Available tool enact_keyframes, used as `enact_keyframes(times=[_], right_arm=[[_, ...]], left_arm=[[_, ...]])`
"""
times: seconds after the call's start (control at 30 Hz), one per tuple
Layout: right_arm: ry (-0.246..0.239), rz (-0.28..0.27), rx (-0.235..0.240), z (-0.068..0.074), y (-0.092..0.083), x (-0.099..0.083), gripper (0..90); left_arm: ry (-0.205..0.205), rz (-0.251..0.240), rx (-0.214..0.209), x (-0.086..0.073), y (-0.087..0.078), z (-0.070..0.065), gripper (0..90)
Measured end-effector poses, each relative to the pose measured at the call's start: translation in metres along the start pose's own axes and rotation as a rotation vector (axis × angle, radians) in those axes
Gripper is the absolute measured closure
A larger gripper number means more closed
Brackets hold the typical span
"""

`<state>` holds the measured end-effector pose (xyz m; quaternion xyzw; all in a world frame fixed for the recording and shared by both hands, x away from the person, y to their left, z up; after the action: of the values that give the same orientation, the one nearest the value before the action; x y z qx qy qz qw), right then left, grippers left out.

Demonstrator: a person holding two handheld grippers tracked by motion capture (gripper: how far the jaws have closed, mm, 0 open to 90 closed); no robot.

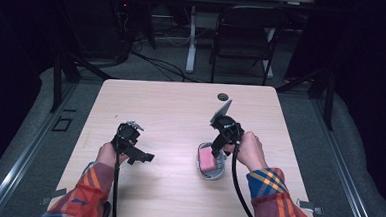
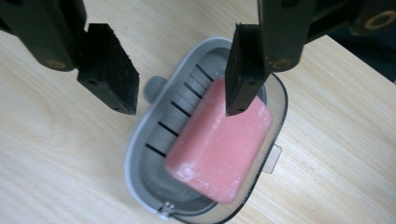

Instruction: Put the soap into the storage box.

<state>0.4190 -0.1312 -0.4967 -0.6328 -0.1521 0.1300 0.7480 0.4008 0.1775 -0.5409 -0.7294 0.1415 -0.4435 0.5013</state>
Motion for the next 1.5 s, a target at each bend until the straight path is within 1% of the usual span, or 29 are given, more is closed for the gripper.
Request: enact_keyframes(times=[0.07,0.1,0.13,0.17,0.2,0.23,0.27,0.3,0.33,0.37,0.4,0.43,0.47,0.57,0.77,0.8,0.83,0.87,0.97,1.0,1.03,1.07,1.13,1.2,1.27,1.3,1.4,1.43,1.5], right_arm=[[-0.002,-0.026,-0.007,-0.003,-0.006,-0.002,41.3],[-0.002,-0.059,-0.002,-0.006,-0.011,-0.005,36.8],[-0.002,-0.059,-0.002,-0.006,-0.011,-0.005,36.8],[-0.005,-0.087,-0.002,-0.010,-0.018,-0.008,33.3],[-0.016,-0.085,-0.007,-0.012,-0.021,-0.009,30.4],[-0.025,-0.098,-0.013,-0.014,-0.025,-0.011,27.3],[-0.025,-0.098,-0.013,-0.014,-0.025,-0.011,27.3],[-0.032,-0.123,-0.014,-0.018,-0.031,-0.015,23.3],[-0.029,-0.139,-0.008,-0.019,-0.033,-0.016,21.3],[-0.028,-0.149,-0.017,-0.022,-0.036,-0.019,17.7],[-0.028,-0.149,-0.017,-0.022,-0.036,-0.019,17.7],[-0.029,-0.169,-0.022,-0.027,-0.042,-0.024,14.5],[-0.029,-0.169,-0.022,-0.027,-0.042,-0.024,14.5],[-0.032,-0.195,-0.037,-0.035,-0.048,-0.030,10.5],[-0.035,-0.237,-0.057,-0.055,-0.058,-0.048,2.4],[-0.035,-0.237,-0.057,-0.055,-0.058,-0.048,2.4],[-0.026,-0.250,-0.042,-0.056,-0.058,-0.051,2.0],[-0.025,-0.268,-0.054,-0.062,-0.058,-0.057,2.0],[-0.030,-0.268,-0.065,-0.068,-0.059,-0.062,2.0],[-0.019,-0.280,-0.052,-0.069,-0.058,-0.065,2.2],[-0.024,-0.290,-0.061,-0.072,-0.058,-0.068,2.0],[-0.010,-0.310,-0.047,-0.076,-0.055,-0.074,1.3],[-0.011,-0.305,-0.051,-0.080,-0.054,-0.077,0.9],[0.001,-0.315,-0.047,-0.088,-0.047,-0.087,0.6],[-0.008,-0.309,-0.050,-0.091,-0.046,-0.090,0.6],[0.014,-0.316,-0.052,-0.096,-0.039,-0.098,0.5],[0.019,-0.318,-0.046,-0.101,-0.034,-0.105,0.8],[0.028,-0.335,-0.056,-0.107,-0.026,-0.114,1.1],[0.043,-0.341,-0.054,-0.111,-0.021,-0.121,1.5]], left_arm=[[-0.002,-0.002,-0.001,0.000,0.000,0.000,0.0],[-0.002,-0.002,0.000,0.000,0.000,0.000,0.0],[-0.001,-0.002,-0.001,0.000,0.000,0.000,0.0],[-0.001,-0.003,-0.001,0.000,0.000,0.000,0.0],[-0.001,-0.004,-0.001,0.000,0.000,0.000,0.0],[-0.001,-0.004,-0.001,0.000,0.000,0.000,0.0],[-0.001,-0.004,-0.002,0.000,0.000,0.000,0.0],[-0.001,-0.006,-0.002,0.000,0.000,0.000,0.0],[-0.001,-0.006,-0.002,0.000,0.000,0.000,0.0],[0.003,-0.006,-0.003,0.000,0.000,0.000,0.0],[0.003,-0.006,-0.003,0.000,0.000,0.000,0.0],[0.002,-0.007,-0.004,0.000,0.000,0.000,0.0],[0.002,-0.007,-0.004,0.000,0.000,0.000,0.0],[0.004,-0.009,-0.005,0.000,0.000,0.000,0.0],[0.003,-0.011,-0.005,0.000,-0.001,0.000,0.0],[0.004,-0.011,-0.006,0.000,-0.001,0.000,0.0],[0.004,-0.011,-0.006,0.000,-0.001,0.000,0.0],[0.003,-0.011,-0.006,0.000,-0.001,0.000,0.0],[0.004,-0.011,-0.006,0.000,-0.001,-0.001,0.0],[0.006,-0.011,-0.006,0.000,-0.001,0.000,0.0],[0.006,-0.011,-0.006,0.000,-0.001,-0.001,0.0],[0.004,-0.011,-0.007,0.000,-0.001,-0.001,0.0],[0.006,-0.011,-0.006,0.000,-0.001,0.000,0.0],[0.005,-0.011,-0.007,0.000,-0.001,-0.001,0.0],[0.005,-0.011,-0.008,0.000,-0.001,-0.001,0.0],[0.005,-0.011,-0.007,0.000,-0.001,-0.001,0.0],[0.005,-0.012,-0.008,0.000,-0.001,-0.001,0.0],[0.005,-0.012,-0.008,0.000,-0.001,-0.001,0.0],[0.006,-0.011,-0.009,0.000,-0.001,-0.001,0.0]])
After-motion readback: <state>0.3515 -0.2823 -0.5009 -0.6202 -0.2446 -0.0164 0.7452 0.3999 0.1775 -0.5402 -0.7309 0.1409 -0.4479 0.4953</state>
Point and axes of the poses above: each handheld gripper's, and its own axes: y roughly forward along the jaws, x roughly out of its top, z roughly to its left, the point moved 3 cm from there along y, roughly forward along the jaws, and after that the axes turned 10 degrees about y, right-handed, at the moved point
